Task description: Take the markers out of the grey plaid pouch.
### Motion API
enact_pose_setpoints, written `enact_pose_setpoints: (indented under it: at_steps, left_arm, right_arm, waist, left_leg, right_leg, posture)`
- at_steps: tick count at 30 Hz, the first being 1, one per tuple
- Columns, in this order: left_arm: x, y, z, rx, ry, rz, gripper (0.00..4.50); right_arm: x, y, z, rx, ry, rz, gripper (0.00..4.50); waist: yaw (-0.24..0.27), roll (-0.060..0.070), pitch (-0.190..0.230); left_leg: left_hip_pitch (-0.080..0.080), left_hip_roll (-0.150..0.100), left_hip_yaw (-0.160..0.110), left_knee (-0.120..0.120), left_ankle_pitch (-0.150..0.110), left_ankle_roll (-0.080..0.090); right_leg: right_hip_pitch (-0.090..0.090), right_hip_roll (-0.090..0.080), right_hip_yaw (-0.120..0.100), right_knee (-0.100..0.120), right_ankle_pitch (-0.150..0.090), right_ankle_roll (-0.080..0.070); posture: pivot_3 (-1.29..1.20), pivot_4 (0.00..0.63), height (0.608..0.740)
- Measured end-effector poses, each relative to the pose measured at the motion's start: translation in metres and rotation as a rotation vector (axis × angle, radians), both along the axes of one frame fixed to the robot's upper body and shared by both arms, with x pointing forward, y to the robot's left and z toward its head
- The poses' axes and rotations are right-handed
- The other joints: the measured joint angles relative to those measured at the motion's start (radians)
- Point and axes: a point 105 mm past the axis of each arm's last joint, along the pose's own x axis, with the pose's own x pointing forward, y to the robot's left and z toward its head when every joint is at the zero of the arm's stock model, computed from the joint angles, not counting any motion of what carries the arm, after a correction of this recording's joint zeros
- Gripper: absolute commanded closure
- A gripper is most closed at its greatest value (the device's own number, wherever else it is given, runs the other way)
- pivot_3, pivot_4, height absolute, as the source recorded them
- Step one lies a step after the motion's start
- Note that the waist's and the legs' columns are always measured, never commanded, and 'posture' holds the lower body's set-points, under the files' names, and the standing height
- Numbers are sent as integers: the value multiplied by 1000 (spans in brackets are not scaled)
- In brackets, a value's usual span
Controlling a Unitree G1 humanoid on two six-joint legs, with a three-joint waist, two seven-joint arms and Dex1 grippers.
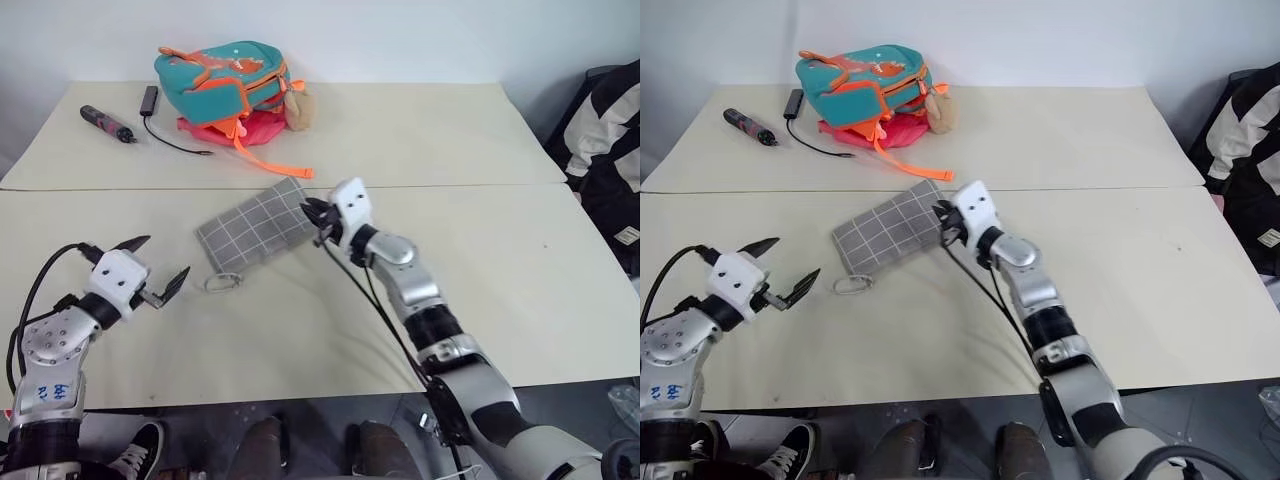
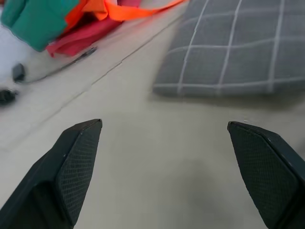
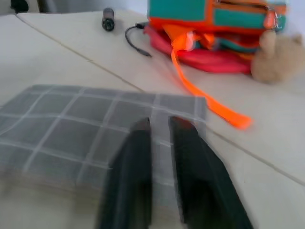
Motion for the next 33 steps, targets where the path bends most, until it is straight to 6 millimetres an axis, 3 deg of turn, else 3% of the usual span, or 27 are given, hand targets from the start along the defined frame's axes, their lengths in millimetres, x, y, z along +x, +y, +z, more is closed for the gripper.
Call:
enact_pose_setpoints:
  at_steps: [3,8,13,19,30,33]
  left_arm:
    - [7,-5,3,153,-37,-49,0]
    - [15,-14,-8,303,-50,-117,0]
    - [12,-16,-8,431,-86,-176,0]
    - [26,-27,-5,549,-138,-223,0]
    - [42,-40,-7,536,-140,-263,0]
    - [44,-42,-8,537,-131,-274,563]
  right_arm:
    - [12,5,-7,-80,-14,-64,4466]
    - [24,-6,-37,-223,27,-174,4466]
    - [25,-5,-36,-260,4,-176,4466]
    - [24,-5,-38,-263,13,-161,4466]
    - [25,-7,-37,-247,24,-160,4466]
    - [26,-8,-37,-239,28,-162,4500]
  waist:
    - [0,0,0]
    - [-5,-1,-1]
    - [-14,0,-2]
    - [-10,1,-4]
    - [-3,3,-6]
    - [1,3,-6]
  left_leg:
    - [0,0,2,-1,0,0]
    - [0,1,7,-2,0,0]
    - [1,1,8,-2,0,0]
    - [1,1,9,-1,0,0]
    - [2,1,10,0,0,0]
    - [2,1,10,0,0,0]
  right_leg:
    - [-4,0,0,4,0,0]
    - [-8,-1,0,8,0,0]
    - [-9,-2,0,10,0,0]
    - [-9,-3,0,11,0,0]
    - [-9,-3,0,13,0,0]
    - [-9,-3,0,13,0,0]
  posture:
    - [0,150,740]
    - [0,150,740]
    - [0,150,740]
    - [0,150,740]
    - [0,150,740]
    - [0,150,740]
